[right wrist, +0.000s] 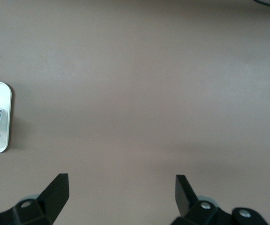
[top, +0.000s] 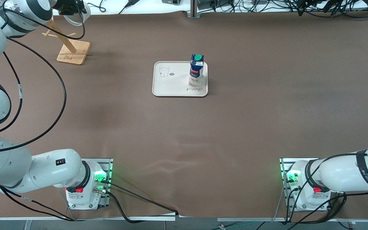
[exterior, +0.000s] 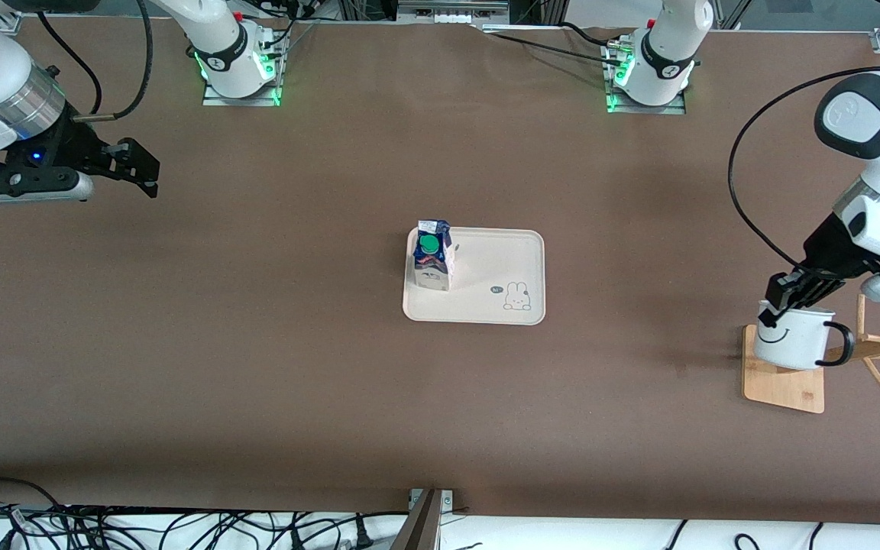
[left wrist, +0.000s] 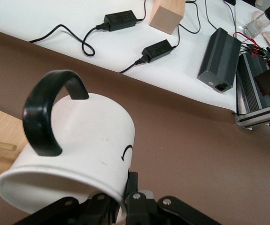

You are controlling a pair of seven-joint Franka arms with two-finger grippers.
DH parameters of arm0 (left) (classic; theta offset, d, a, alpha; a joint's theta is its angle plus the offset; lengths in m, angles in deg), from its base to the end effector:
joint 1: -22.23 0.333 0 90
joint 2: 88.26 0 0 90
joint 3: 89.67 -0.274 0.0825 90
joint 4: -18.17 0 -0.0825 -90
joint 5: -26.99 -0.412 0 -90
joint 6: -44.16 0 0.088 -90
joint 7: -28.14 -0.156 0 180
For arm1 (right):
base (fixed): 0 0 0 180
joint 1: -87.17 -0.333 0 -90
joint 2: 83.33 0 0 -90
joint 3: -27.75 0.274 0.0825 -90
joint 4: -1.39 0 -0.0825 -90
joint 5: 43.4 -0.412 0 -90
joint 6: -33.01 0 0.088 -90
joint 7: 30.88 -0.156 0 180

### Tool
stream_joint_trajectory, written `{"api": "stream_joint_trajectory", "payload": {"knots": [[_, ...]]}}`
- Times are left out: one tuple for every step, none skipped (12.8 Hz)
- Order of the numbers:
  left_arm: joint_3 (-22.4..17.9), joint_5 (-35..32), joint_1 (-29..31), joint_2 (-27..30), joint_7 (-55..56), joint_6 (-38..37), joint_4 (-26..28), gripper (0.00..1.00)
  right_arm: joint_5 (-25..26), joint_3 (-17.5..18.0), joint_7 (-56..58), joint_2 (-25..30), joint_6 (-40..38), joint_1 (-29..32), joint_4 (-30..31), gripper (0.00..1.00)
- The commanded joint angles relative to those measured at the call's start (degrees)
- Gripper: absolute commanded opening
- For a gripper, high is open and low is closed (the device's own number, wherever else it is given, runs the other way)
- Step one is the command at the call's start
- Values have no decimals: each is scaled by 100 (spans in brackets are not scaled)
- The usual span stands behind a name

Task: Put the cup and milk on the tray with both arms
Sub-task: 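Slide the white mug off the stand peg with the left gripper, then carry the mug with the left gripper over to the tray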

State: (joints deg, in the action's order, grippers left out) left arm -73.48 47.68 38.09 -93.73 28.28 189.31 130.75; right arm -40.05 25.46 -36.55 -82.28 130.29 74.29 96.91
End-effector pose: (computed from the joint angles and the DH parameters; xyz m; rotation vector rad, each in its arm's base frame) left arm 0.6604 -0.0077 0.3818 2.7444 0.3482 0.6620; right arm 0.5817 0.1001 0.5073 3.0872 0.1419 0.0876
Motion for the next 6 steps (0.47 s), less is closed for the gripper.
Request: {"api": "stream_joint_trajectory", "payload": {"knots": [[348, -327, 23, 81, -120, -257, -245, 0, 87, 9, 22, -44, -87, 22, -113, 100], [489, -459, 22, 72, -112, -467, -324, 0, 79, 9, 31, -44, -96, 22, -113, 100], [525, -582, 14, 72, -111, -713, -455, 0, 79, 9, 22, -44, -96, 22, -113, 100], [569, -662, -12, 63, -94, -924, -578, 0, 87, 9, 22, -44, -96, 22, -113, 100], [648, -680, -13, 55, -94, -1126, -710, 0, 87, 9, 31, -52, -96, 22, -113, 100], [701, -680, -13, 54, -85, -1294, -755, 0, 87, 9, 31, -44, -96, 22, -113, 100]]}}
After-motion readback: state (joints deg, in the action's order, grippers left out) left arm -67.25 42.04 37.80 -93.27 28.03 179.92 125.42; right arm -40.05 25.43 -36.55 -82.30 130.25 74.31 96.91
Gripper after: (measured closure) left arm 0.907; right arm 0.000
